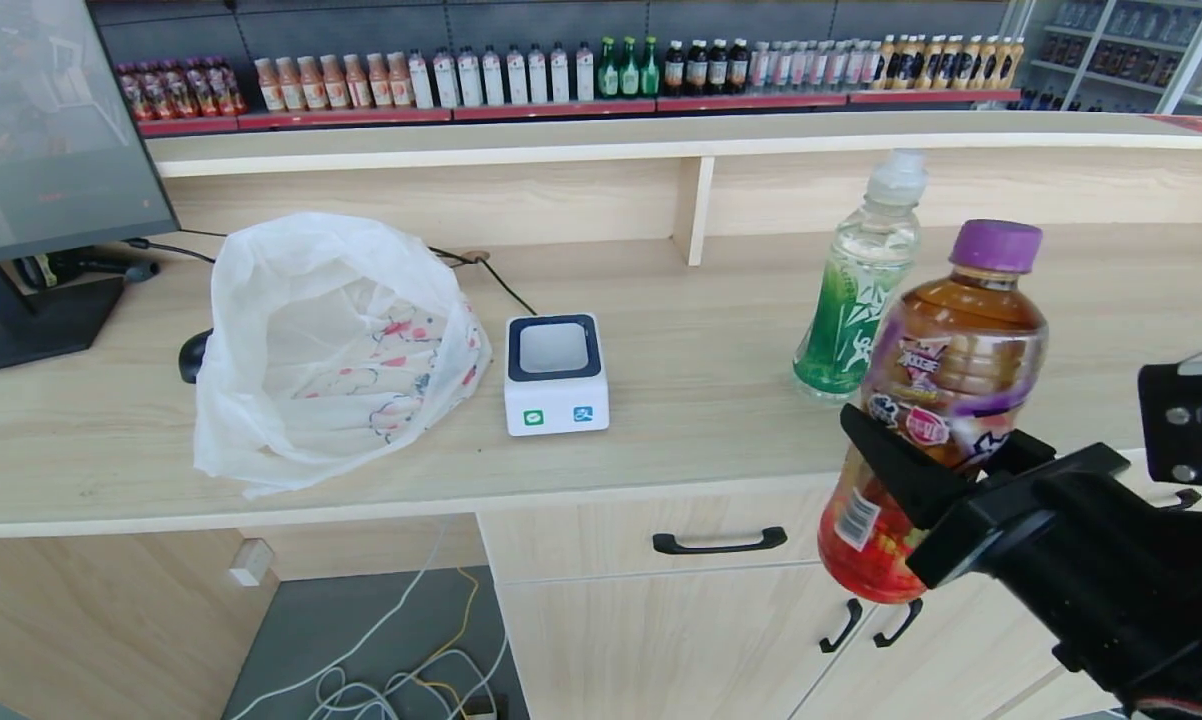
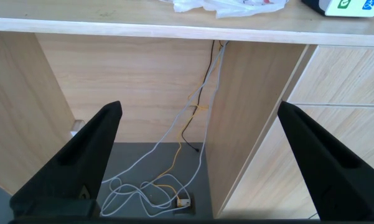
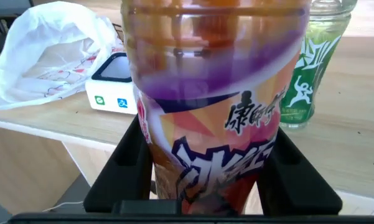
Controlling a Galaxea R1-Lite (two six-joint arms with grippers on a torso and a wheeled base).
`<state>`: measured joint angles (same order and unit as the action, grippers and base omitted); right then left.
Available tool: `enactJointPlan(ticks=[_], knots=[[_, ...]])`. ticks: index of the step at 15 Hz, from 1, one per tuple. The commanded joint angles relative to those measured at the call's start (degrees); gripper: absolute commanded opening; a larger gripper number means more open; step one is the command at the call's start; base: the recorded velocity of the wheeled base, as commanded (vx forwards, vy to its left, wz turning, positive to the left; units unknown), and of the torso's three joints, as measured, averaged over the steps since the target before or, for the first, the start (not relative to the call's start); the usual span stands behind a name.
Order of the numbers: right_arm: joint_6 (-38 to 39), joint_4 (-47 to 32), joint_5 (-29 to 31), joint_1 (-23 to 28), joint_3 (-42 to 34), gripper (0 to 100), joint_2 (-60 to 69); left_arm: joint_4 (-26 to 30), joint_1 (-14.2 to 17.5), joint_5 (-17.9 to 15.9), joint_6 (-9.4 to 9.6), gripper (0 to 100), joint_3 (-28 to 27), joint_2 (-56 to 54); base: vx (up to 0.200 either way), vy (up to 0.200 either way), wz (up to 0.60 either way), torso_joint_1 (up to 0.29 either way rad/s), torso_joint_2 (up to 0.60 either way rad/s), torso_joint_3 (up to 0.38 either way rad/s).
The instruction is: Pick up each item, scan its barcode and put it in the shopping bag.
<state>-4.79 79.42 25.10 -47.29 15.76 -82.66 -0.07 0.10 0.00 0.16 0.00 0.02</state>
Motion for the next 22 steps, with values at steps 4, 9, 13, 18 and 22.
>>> enactJointPlan(ticks=[4, 9, 13, 18, 22], knots=[[8.92, -0.32, -9.72, 0.09, -11.63, 0, 9.98, -0.01, -0.01, 0.09, 0.02, 100, 0.00, -0.02, 0.000, 0.000, 0.00, 0.000, 0.00, 0.000], [14.11, -0.32, -18.86, 0.18, -12.16, 0, 9.72, -0.01, -0.01, 0.09, 0.02, 100, 0.00, -0.02, 0.000, 0.000, 0.00, 0.000, 0.00, 0.000], [17.18, -0.32, -24.84, 0.53, -4.34, 0, 5.23, -0.01, -0.01, 0.00, 0.02, 100, 0.00, -0.02, 0.000, 0.000, 0.00, 0.000, 0.00, 0.000], [18.77, -0.32, -38.28, 0.53, -1.00, 0, 0.93, -0.01, -0.01, 0.00, 0.02, 100, 0.00, -0.02, 0.000, 0.000, 0.00, 0.000, 0.00, 0.000], [22.72, -0.32, -41.36, 0.53, 5.51, 0, -3.73, -0.01, -0.01, 0.09, 0.02, 100, 0.00, -0.02, 0.000, 0.000, 0.00, 0.000, 0.00, 0.000]])
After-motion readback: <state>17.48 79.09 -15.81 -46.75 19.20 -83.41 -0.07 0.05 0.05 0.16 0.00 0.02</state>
